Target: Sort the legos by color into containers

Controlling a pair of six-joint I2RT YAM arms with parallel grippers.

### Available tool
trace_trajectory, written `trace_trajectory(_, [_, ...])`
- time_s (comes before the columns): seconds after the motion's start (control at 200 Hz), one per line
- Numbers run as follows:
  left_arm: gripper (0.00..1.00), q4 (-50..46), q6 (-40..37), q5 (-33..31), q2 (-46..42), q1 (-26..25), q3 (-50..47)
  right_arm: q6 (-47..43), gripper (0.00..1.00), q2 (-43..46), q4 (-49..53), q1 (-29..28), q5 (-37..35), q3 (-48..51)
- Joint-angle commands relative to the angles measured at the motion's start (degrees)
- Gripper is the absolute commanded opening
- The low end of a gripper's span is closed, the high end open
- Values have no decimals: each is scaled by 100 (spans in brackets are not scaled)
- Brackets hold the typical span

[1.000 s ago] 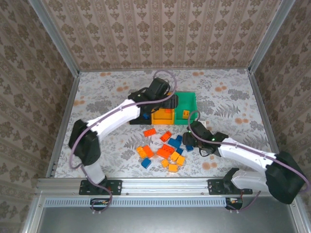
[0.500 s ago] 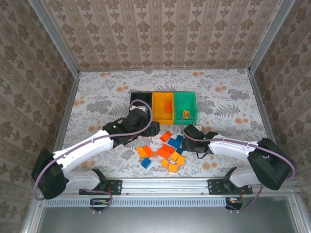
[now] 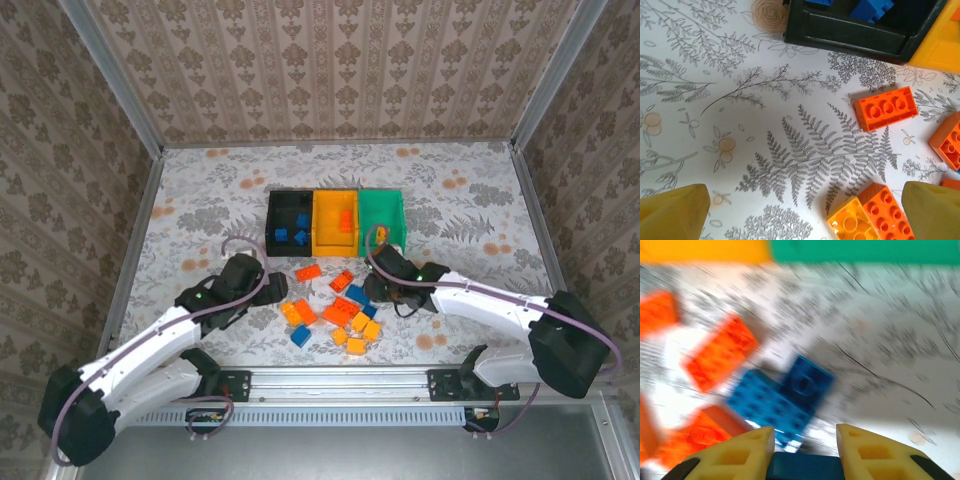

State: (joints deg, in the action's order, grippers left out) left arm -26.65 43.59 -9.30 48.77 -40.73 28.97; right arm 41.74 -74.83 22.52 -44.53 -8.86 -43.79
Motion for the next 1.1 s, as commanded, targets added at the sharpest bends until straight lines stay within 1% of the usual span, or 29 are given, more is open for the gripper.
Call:
trace_trajectory(0.0, [100, -265, 117, 174, -446, 64, -129, -387, 29, -245, -51, -62, 247, -848])
trace_trajectory(0.05, [99, -338, 114, 248, -582, 71, -163, -536, 29, -454, -115, -67, 302, -1297])
trace_trajectory(0.135, [99, -491, 95, 349, -712, 67, -194, -770, 30, -1158, -226, -71, 399, -2113])
trace_trajectory(0.325, [99, -630, 60, 579, -802, 67, -246, -1176, 30, -2887, -88, -68, 438, -4179])
trace_trajectory(0.52, [99, -636, -10, 790, -828, 48, -255, -1363, 31, -4554, 322, -3, 264, -6188])
trace_trajectory(0.62, [99, -666, -53, 838, -826, 30, -260, -1285, 31, -5160, 537, 58, 262, -6963])
trace_trajectory(0.74, [98, -591, -70, 911, -749, 22, -288, -1221, 36, -5582, 642, 105, 160, -7501])
trace_trajectory(0.78, [99, -558, -84, 950, -708, 21, -288, -1200, 42, -5659, 641, 125, 202, -7607])
trace_trajectory(0.85, [98, -477, -133, 1032, -645, 13, -296, -1192, 57, -5692, 559, 151, 283, -7677])
trace_trajectory(0.895, [98, -420, -196, 1109, -595, 4, -292, -1192, 62, -5663, 517, 155, 306, -7704])
trace_trajectory(1.015, [98, -356, -363, 1277, -380, -89, -223, -1208, 66, -5413, 454, 157, 298, -7585])
trace_trajectory(1.095, [98, -332, -471, 1298, -196, -330, -144, -1164, 69, -5048, 276, 168, 201, -7121])
